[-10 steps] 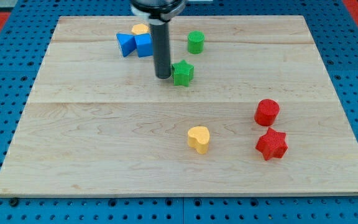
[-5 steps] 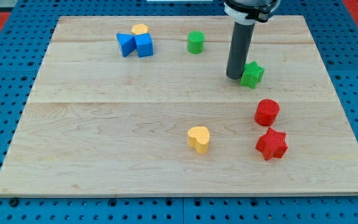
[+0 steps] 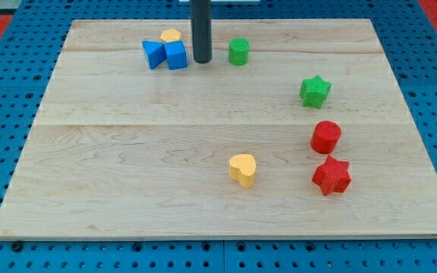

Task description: Move the green blocks above the red circle in a line

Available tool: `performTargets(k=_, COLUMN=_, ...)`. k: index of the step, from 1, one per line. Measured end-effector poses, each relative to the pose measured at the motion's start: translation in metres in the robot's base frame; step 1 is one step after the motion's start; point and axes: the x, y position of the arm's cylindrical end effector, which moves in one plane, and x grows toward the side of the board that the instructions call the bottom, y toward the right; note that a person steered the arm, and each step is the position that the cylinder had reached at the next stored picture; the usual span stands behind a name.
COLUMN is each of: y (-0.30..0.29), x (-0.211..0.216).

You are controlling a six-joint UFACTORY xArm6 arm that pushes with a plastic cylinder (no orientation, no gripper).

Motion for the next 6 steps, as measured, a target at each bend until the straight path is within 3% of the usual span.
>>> performTargets(k=1, y=0.051, x=-0.021)
performTargets(k=2, y=0.095, x=-0.008)
performTargets(k=4, y=0.052, x=0.007)
performTargets(k=5, y=0.075, x=0.032)
performTargets(k=6, y=0.094, x=0.022)
